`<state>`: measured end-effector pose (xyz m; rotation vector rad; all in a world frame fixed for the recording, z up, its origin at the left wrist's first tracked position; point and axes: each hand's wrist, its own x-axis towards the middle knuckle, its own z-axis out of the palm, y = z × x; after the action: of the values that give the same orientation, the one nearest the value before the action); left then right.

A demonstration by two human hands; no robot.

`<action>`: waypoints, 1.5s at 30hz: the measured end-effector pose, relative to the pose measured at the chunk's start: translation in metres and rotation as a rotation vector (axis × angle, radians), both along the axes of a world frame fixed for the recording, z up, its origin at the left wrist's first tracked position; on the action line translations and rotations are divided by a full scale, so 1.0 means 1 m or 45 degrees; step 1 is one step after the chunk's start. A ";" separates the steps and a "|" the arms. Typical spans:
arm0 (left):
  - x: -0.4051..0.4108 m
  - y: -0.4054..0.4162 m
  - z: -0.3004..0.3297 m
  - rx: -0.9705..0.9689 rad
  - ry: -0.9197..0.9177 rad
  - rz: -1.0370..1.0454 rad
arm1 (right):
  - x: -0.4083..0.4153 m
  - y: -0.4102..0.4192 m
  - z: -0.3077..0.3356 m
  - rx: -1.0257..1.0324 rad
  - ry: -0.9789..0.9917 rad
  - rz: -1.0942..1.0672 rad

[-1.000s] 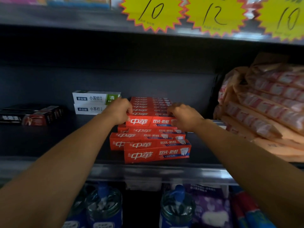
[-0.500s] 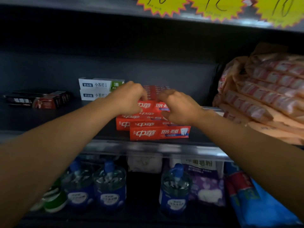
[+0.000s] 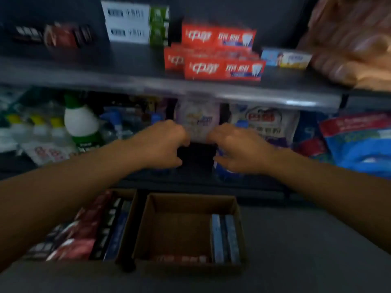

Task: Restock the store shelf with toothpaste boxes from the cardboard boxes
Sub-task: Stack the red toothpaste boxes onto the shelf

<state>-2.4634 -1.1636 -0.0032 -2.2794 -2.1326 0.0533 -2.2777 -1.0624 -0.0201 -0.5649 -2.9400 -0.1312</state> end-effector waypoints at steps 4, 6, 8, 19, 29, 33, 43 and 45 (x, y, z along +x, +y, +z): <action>0.003 -0.023 -0.081 -0.303 -0.082 -0.005 | -0.004 -0.028 -0.085 -0.186 -0.196 0.030; 0.001 -0.031 -0.114 -0.417 -0.139 0.014 | -0.007 -0.040 -0.125 -0.280 -0.287 0.059; -0.002 -0.036 -0.143 -0.493 -0.177 0.021 | -0.010 -0.050 -0.158 -0.378 -0.354 0.080; -0.020 -0.040 -0.246 -0.792 -0.376 0.106 | -0.020 -0.060 -0.281 -0.564 -0.704 0.065; -0.036 -0.038 -0.285 -0.770 -0.386 0.106 | -0.016 -0.059 -0.348 -0.738 -0.853 0.050; -0.039 -0.037 -0.288 -0.761 -0.391 0.095 | -0.019 -0.057 -0.350 -0.794 -0.873 0.076; -0.041 -0.032 -0.283 -0.731 -0.406 0.132 | -0.023 -0.049 -0.354 -0.674 -0.828 0.042; -0.040 -0.032 -0.282 -0.740 -0.412 0.141 | -0.022 -0.051 -0.355 -0.638 -0.856 0.072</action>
<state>-2.5035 -1.1954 -0.2856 -2.6042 -2.6970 0.3790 -2.2998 -1.1134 -0.3749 -0.5810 -3.6605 0.5447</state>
